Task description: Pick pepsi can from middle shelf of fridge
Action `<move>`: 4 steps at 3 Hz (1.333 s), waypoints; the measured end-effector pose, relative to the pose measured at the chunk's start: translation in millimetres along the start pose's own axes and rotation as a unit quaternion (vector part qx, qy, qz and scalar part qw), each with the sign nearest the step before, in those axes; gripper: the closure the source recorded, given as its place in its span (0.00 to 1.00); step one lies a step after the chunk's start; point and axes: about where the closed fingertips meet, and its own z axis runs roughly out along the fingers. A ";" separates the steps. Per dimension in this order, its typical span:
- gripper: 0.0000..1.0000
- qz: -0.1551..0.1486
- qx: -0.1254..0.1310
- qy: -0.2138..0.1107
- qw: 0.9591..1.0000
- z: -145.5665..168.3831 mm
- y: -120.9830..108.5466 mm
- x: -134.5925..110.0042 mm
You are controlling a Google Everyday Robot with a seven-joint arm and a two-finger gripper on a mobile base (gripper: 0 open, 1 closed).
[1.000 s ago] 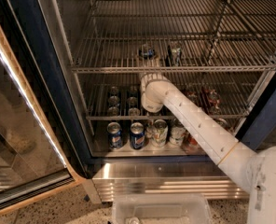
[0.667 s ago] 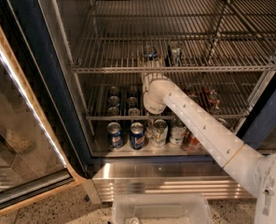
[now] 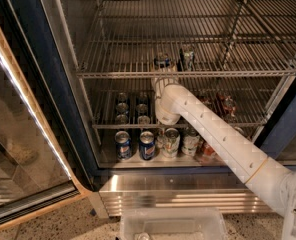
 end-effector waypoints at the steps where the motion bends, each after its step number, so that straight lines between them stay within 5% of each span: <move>1: 1.00 0.004 0.005 -0.007 1.000 -17.3 -0.5 -3.1; 3: 1.00 0.023 0.014 -0.008 1.000 -76.8 7.0 2.4; 4: 1.00 0.029 0.016 -0.011 0.999 -80.6 6.3 4.8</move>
Offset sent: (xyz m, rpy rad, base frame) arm -0.0618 0.0005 0.0075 0.0369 -0.0241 -0.0302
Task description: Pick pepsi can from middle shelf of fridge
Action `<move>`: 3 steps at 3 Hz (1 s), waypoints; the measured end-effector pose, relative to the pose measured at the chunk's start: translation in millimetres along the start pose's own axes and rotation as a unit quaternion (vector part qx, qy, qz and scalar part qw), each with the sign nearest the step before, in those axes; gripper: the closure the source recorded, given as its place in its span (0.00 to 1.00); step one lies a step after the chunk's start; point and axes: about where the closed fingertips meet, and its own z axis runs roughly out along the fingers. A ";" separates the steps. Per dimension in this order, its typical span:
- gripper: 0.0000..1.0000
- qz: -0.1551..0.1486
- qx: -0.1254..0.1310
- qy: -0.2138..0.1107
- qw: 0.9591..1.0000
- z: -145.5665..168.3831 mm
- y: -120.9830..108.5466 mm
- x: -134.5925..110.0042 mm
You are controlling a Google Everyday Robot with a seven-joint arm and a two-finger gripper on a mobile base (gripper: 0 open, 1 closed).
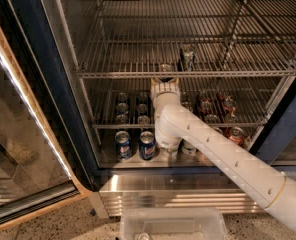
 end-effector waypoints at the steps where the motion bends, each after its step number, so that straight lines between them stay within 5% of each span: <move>1: 1.00 0.009 0.008 -0.008 1.000 -17.1 -4.6 2.8; 3: 1.00 0.029 0.057 -0.028 0.998 -86.5 -13.5 4.4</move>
Offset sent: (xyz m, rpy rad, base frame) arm -0.0734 -0.0201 -0.0083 0.0575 -0.0298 -0.1000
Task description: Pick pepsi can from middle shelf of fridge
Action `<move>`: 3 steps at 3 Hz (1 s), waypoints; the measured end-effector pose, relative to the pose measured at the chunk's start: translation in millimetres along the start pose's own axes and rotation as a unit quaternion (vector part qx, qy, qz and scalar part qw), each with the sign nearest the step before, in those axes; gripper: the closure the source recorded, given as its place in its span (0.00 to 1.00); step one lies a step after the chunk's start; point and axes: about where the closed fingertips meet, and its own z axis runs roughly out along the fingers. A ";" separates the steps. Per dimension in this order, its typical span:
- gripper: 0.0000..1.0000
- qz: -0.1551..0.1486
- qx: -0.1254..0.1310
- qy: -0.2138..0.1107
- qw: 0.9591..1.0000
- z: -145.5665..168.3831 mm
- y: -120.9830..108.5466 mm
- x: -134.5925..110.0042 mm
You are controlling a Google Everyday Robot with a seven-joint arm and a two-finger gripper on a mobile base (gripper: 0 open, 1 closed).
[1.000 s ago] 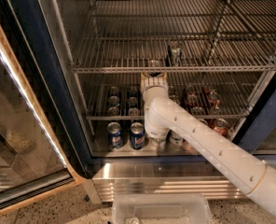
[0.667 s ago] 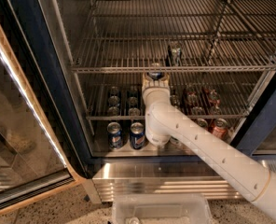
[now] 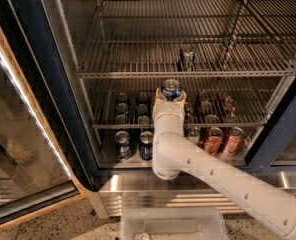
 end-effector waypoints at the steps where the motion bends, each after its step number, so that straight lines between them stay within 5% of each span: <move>1: 1.00 0.000 0.000 0.000 1.000 -0.1 0.0 0.0; 3: 1.00 0.008 0.025 -0.022 0.999 -30.8 -12.5 -10.1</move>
Offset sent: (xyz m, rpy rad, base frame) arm -0.0217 -0.0055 0.0074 0.0177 -0.0316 -0.0292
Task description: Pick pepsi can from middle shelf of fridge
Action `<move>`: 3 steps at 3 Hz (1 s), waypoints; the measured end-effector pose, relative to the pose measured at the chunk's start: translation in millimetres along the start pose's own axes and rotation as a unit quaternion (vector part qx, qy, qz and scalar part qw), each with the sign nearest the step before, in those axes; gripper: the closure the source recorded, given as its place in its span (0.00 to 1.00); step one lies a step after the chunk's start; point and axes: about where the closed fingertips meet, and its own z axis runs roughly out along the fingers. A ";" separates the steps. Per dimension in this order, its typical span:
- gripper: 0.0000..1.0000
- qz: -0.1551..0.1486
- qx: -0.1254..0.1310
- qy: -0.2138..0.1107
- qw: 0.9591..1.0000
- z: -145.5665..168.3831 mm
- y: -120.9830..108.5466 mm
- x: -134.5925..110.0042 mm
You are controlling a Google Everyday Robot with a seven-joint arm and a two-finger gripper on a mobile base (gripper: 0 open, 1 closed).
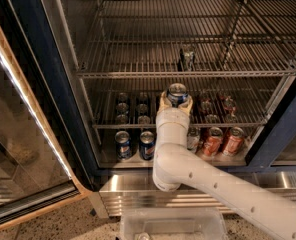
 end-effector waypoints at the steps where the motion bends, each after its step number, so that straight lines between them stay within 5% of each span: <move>1: 1.00 0.001 0.019 -0.009 1.000 -22.4 -9.9 -5.8; 3: 1.00 0.020 -0.018 0.011 1.000 -60.0 -22.5 -12.8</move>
Offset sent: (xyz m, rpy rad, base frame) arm -0.0700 -0.0141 0.0077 0.0515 0.0123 0.0130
